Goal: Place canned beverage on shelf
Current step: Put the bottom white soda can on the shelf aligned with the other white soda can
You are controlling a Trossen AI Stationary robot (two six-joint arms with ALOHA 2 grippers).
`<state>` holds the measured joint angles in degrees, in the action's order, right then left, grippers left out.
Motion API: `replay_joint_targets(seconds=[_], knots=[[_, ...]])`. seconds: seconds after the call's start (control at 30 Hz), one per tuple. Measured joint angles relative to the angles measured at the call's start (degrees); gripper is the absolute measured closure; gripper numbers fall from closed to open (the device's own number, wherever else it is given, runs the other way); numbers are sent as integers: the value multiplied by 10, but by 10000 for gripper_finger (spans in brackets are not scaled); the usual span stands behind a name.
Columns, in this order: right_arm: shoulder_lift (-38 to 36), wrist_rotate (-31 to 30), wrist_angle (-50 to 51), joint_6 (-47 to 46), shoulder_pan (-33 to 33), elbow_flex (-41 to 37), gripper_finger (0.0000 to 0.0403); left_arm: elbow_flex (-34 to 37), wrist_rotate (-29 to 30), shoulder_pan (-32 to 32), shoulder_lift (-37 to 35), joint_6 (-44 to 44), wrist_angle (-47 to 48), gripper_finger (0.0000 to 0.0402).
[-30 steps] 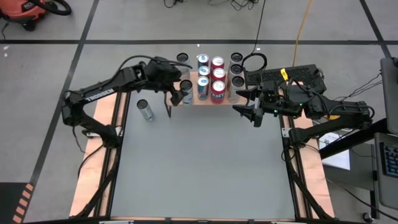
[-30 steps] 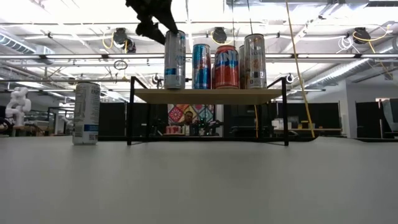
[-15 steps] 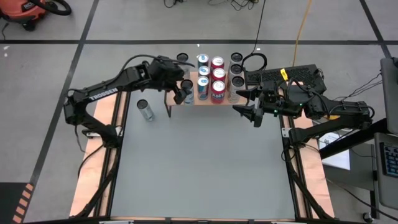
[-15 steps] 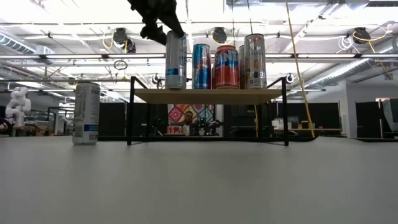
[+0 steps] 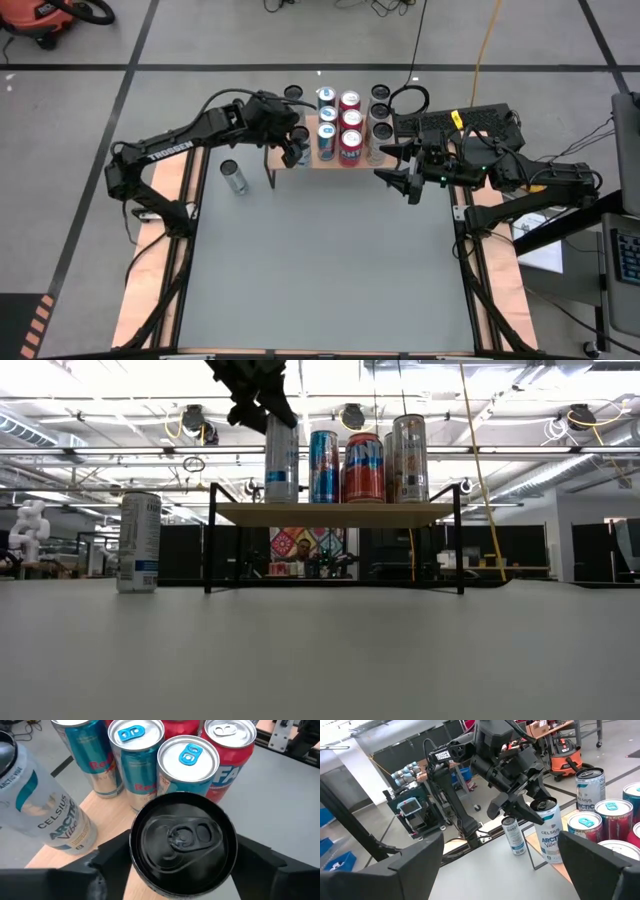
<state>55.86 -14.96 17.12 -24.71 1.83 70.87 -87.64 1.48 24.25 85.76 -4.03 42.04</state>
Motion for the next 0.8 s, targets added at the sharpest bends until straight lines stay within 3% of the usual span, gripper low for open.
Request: replay_joint_targets(seconds=[0.13, 0.5, 0.8], knots=[[0, 0, 0, 0, 0, 0, 48, 0, -8, 0, -3, 0, 3, 162], [0, 0, 1, 2, 0, 0, 48, -28, -15, 6, -33, 38, 29, 163], [0, -1, 7, 14, 0, 0, 48, -30, -93, 28, -40, 45, 41, 162]])
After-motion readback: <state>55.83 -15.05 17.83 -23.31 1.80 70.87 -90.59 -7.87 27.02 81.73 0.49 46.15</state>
